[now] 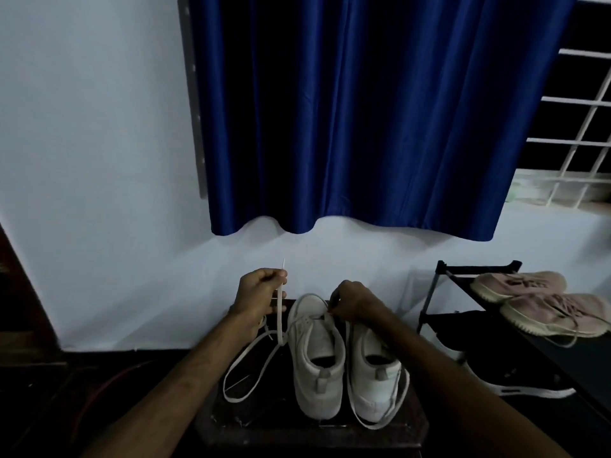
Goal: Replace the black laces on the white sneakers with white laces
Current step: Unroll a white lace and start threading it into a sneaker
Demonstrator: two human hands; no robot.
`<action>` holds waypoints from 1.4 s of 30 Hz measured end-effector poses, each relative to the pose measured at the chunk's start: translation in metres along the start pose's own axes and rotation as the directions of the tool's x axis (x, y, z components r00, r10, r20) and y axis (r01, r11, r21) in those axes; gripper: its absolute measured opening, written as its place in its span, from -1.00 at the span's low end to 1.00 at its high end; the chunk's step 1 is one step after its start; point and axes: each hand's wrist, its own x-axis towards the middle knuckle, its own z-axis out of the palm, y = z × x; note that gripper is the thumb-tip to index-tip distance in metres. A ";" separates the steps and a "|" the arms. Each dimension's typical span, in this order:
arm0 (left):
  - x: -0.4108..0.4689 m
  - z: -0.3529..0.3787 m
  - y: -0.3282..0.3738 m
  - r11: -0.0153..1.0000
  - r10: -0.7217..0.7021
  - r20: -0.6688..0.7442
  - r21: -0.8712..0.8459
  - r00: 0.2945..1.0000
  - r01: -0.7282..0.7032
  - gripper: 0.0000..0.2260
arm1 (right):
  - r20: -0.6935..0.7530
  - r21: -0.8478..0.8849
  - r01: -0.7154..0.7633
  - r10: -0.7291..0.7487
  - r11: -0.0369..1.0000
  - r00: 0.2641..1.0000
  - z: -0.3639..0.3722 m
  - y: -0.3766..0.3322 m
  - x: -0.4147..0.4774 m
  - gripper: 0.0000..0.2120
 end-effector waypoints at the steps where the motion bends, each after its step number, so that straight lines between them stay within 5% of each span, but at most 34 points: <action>1: 0.001 0.000 0.000 1.000 0.001 -0.002 -0.003 1.000 -0.001 -0.85 | 0.010 0.001 0.010 -0.010 1.000 1.000 -0.002 0.001 0.001 -0.84; 6: 0.002 0.001 0.011 0.999 0.039 0.004 -0.006 0.999 -0.039 -0.85 | -0.013 0.071 0.006 -0.006 0.997 1.000 -0.027 -0.002 -0.002 -0.80; 10: 0.001 0.001 0.060 0.987 0.158 0.032 0.012 0.987 -0.158 -0.89 | -0.167 0.327 0.015 0.042 0.945 0.985 -0.096 -0.033 -0.012 -0.74; 18: -0.033 0.019 0.241 0.871 0.491 0.041 -0.019 0.870 -0.491 -0.88 | -0.582 0.645 0.505 -0.060 0.573 0.811 -0.279 -0.143 -0.078 -0.77; 26: -0.087 0.025 0.354 0.758 0.651 0.007 -0.062 0.759 -0.650 -0.92 | -0.671 0.631 0.654 -0.128 0.418 0.730 -0.368 -0.188 -0.141 -0.88; 32: -0.117 0.028 0.392 0.717 0.695 -0.001 -0.056 0.719 -0.694 -0.93 | -0.750 0.518 0.733 -0.177 0.440 0.637 -0.396 -0.189 -0.157 -0.91; 42: -0.133 0.045 0.412 0.695 0.719 -0.003 -0.025 0.695 -0.719 -0.89 | -0.790 0.454 0.764 -0.189 0.458 0.583 -0.419 -0.181 -0.174 -0.89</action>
